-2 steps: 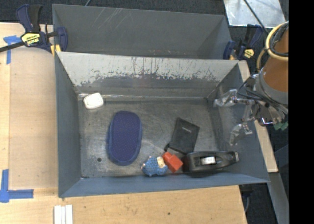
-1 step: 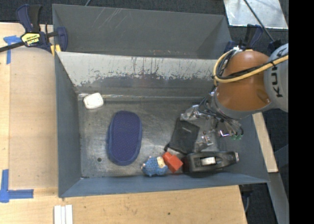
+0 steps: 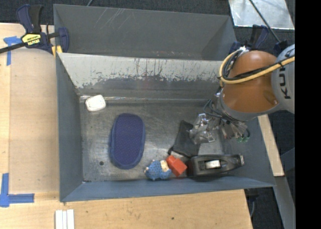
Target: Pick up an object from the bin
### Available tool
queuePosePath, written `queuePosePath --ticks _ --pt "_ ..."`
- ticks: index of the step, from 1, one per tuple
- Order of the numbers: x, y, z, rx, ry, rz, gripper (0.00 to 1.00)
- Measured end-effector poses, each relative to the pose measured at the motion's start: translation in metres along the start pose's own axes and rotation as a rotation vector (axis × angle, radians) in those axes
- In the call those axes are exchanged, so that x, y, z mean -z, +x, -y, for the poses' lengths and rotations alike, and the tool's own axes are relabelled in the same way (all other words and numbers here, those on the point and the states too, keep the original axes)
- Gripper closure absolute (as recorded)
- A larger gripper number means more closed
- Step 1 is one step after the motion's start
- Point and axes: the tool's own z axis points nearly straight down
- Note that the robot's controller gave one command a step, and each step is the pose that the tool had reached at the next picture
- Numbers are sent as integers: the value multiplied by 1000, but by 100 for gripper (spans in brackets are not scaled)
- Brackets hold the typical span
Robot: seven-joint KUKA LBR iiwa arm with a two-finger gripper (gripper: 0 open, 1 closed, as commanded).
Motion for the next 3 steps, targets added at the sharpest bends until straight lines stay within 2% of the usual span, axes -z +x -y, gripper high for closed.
queuePosePath --ticks 1,2,3 --pt "0 0 0 0 0 0 0" --pt "-38 -1 11 23 0 13 0" --pt "-36 -3 11 27 5 24 100"
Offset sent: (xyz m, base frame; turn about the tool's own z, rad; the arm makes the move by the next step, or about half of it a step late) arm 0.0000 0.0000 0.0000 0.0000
